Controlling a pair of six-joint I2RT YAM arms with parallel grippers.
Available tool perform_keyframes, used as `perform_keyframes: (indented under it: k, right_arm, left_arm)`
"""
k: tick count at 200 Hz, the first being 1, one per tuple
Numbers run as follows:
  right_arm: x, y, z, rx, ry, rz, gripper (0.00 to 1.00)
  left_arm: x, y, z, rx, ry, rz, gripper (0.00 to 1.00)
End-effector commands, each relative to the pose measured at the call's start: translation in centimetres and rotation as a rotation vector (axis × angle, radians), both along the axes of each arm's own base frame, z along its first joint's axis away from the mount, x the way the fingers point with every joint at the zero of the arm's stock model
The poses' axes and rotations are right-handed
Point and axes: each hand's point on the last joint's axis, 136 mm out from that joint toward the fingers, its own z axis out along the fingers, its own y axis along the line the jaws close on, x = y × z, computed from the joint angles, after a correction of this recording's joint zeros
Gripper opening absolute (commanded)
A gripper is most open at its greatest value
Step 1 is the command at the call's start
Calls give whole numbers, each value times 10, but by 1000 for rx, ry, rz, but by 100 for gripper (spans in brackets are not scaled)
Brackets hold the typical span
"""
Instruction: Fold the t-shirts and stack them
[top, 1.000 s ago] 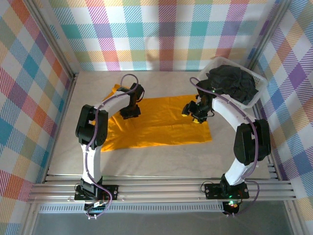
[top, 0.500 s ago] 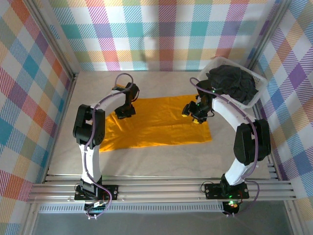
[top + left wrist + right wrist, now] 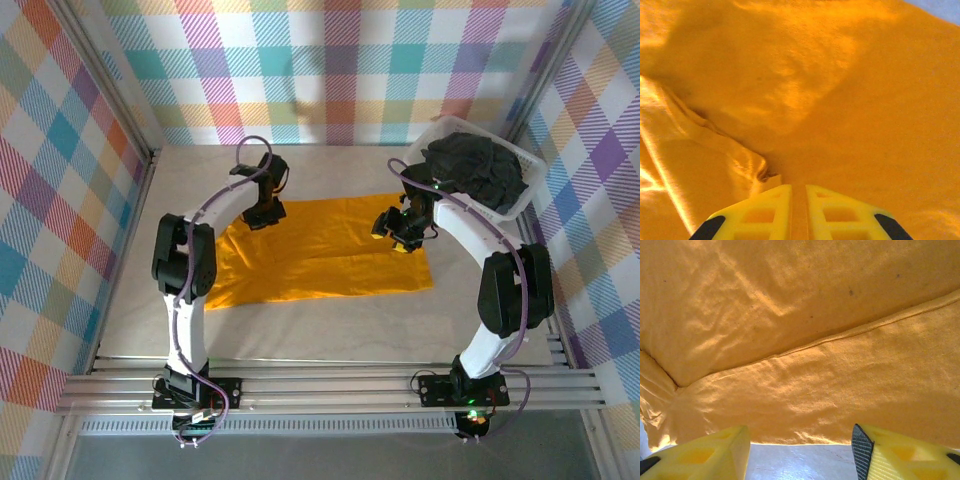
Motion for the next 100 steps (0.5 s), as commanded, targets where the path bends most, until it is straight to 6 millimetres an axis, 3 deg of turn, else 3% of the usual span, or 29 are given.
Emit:
perform_keyframes:
  k: [1, 52, 100]
  right_arm:
    - [-5, 4, 6, 25, -8, 6, 57]
    - [-5, 5, 7, 31, -8, 6, 57]
    - [-3, 6, 7, 35, -5, 1, 57]
  left_arm:
    - [-9, -6, -19, 17, 63, -10, 16]
    - [-14, 14, -29, 138, 90, -53, 18]
    - [-23, 15, -42, 139, 120, -57, 20]
